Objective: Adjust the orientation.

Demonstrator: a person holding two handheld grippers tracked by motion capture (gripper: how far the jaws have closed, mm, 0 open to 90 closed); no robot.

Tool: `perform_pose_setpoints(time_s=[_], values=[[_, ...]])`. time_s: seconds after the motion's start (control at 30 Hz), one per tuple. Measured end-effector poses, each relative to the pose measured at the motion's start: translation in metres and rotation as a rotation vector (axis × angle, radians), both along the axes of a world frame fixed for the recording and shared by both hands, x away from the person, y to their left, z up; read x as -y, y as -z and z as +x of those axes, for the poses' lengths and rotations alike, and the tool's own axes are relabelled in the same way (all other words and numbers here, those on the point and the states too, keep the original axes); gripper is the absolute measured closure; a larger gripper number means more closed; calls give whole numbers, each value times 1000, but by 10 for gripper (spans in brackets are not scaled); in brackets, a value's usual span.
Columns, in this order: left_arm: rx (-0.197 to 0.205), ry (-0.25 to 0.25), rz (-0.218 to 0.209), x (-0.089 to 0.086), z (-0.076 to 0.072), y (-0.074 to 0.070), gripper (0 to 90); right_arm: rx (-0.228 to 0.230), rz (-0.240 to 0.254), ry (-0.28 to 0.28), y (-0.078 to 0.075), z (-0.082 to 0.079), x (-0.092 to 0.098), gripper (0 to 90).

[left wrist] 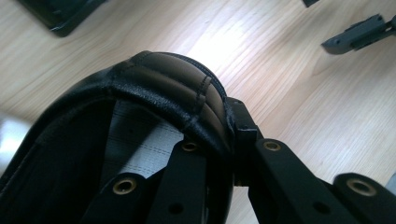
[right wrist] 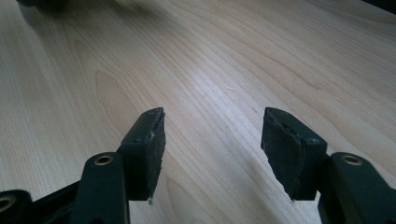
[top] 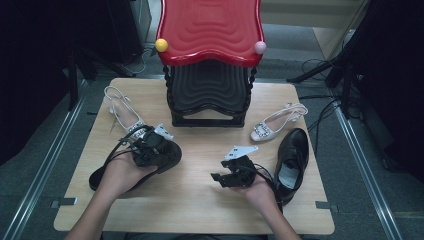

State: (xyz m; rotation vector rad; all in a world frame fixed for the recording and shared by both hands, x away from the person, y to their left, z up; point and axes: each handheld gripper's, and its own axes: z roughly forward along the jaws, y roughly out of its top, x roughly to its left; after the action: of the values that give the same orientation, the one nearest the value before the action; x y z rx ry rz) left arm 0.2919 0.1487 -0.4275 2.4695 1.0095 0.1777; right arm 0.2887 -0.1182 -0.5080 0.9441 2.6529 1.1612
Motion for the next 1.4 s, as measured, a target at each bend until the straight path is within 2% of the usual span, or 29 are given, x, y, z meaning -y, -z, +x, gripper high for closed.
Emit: perform_pose_setpoints(time_s=[0.2, 0.23, 0.4, 0.43, 0.47, 0.5, 0.57, 0.6, 0.63, 0.73, 0.9, 1.07, 1.2, 1.3, 1.4], values=[[-23, 42, -1, 23, 7, 7, 868, -3, -4, 9, 1, -2, 3, 406], [-18, 55, 18, 32, 10, 8, 868, -4, -4, 17, 1, -3, 5, 405], [-25, 86, 2, 48, 13, 6, 868, -4, 0, 32, 1, -6, 10, 406], [-26, 111, -4, 58, 14, 5, 867, -5, 2, 41, 2, -7, 13, 406], [-26, 111, -4, 58, 14, 5, 867, -5, 2, 41, 2, -7, 13, 406], [-30, 140, 0, 69, 16, 5, 867, -9, 0, 52, 2, -8, 16, 406], [-32, 150, -2, 74, 16, 6, 867, -7, 1, 54, 2, -9, 17, 406], [-35, 167, 1, 85, 19, 8, 866, -11, -1, 65, 2, -11, 19, 406], [-35, 167, 1, 85, 19, 8, 866, -11, -1, 65, 2, -11, 19, 406], [-58, 185, 9, 102, 23, 17, 864, -10, -4, 76, 3, -15, 25, 406], [-86, 184, -6, 109, 31, 29, 859, -15, -7, 91, 5, -16, 28, 406], [-95, 189, -14, 111, 35, 37, 848, -21, -10, 93, 6, -17, 28, 406], [-92, 192, -8, 113, 36, 41, 832, -24, -11, 92, 6, -17, 27, 406], [-95, 188, -43, 112, 38, 41, 797, -22, -10, 88, 6, -17, 27, 406], [-91, 188, -52, 110, 38, 39, 784, -24, -7, 88, 6, -17, 28, 407]])
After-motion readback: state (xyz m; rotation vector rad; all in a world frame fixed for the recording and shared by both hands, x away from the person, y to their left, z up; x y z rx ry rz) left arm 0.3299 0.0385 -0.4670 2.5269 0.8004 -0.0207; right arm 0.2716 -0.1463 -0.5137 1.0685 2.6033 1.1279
